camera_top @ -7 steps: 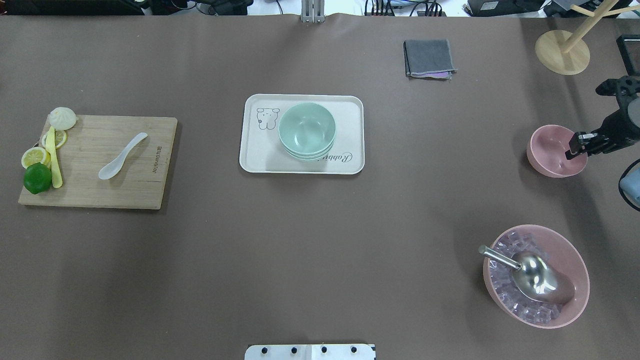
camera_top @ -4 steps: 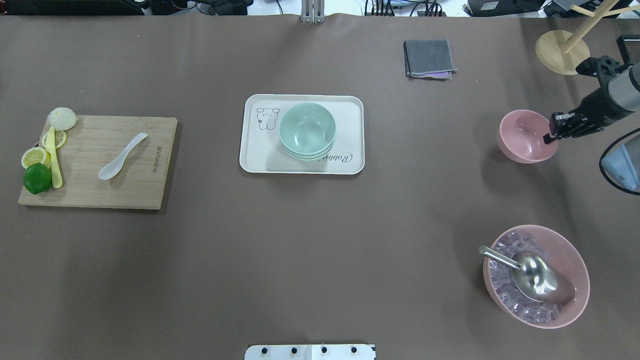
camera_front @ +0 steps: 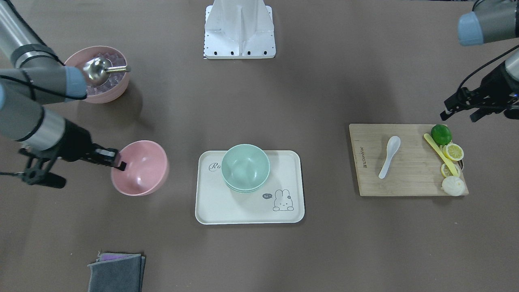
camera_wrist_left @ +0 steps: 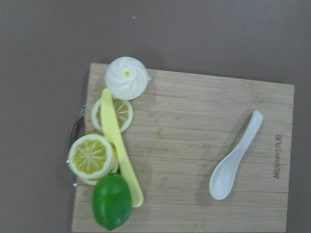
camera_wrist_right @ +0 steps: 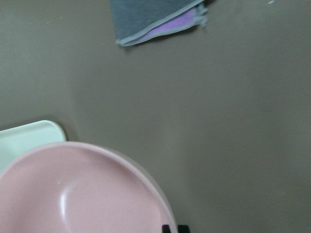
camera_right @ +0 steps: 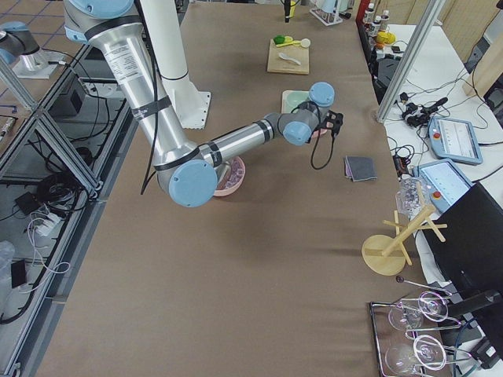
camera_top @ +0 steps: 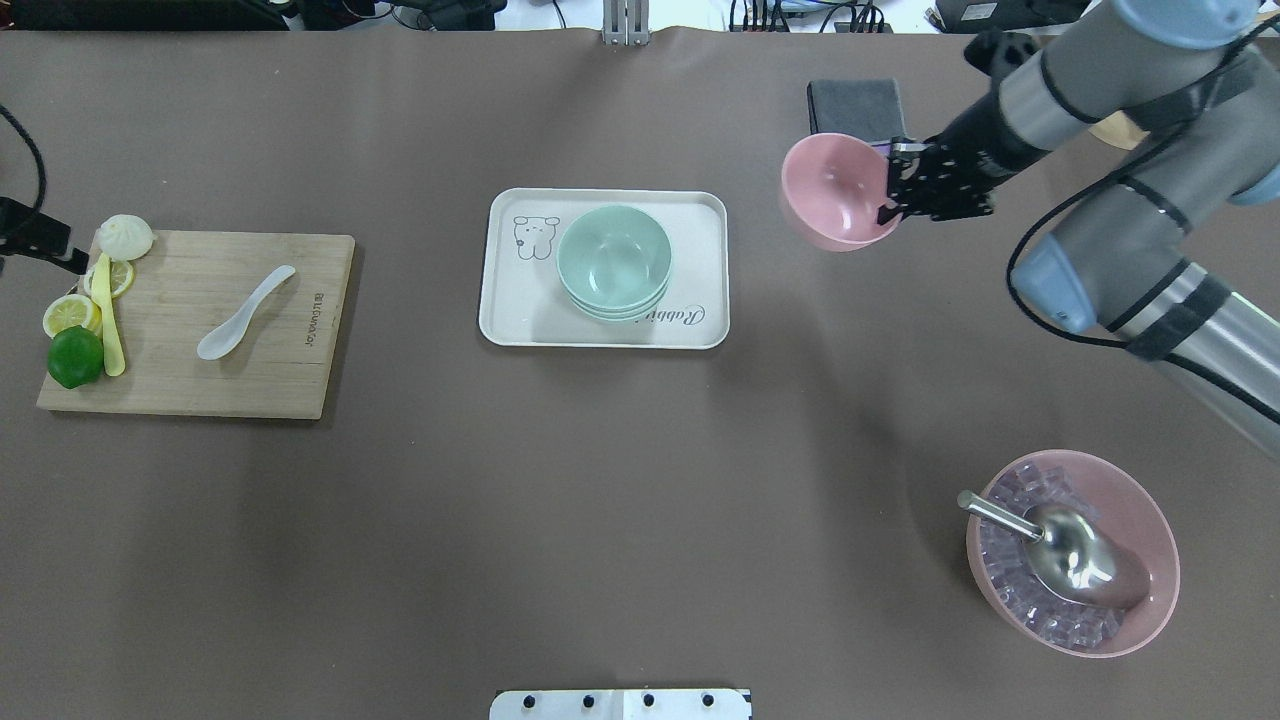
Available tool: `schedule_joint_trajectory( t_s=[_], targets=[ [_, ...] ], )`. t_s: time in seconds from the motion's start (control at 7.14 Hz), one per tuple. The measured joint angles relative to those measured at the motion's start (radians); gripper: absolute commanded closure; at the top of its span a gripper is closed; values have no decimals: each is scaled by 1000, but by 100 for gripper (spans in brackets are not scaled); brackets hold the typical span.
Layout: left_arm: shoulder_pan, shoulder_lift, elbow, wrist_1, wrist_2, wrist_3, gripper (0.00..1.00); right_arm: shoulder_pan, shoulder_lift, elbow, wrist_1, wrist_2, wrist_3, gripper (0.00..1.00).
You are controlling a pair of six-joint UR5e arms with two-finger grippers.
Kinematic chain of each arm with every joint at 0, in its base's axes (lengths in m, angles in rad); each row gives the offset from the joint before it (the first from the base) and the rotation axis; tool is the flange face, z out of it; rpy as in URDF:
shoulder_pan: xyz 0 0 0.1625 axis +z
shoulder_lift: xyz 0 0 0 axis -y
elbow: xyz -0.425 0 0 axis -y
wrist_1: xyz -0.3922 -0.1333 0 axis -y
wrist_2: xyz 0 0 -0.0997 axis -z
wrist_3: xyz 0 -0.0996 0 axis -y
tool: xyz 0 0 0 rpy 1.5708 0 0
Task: Stack pink bowl on green and place spoon
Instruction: 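Carry the pink bowl with the right gripper over the green bowl on the tray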
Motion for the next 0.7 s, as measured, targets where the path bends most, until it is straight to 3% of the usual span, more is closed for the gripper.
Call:
schedule_joint_trajectory(
  t_s=[0.28, 0.7],
  targets=[
    [55, -43, 5, -20, 63, 35, 5, -146, 190, 13, -205, -148, 95, 100],
    [79, -133, 61, -23, 78, 58, 5, -240, 269, -20, -289, -270, 146, 100]
  ],
)
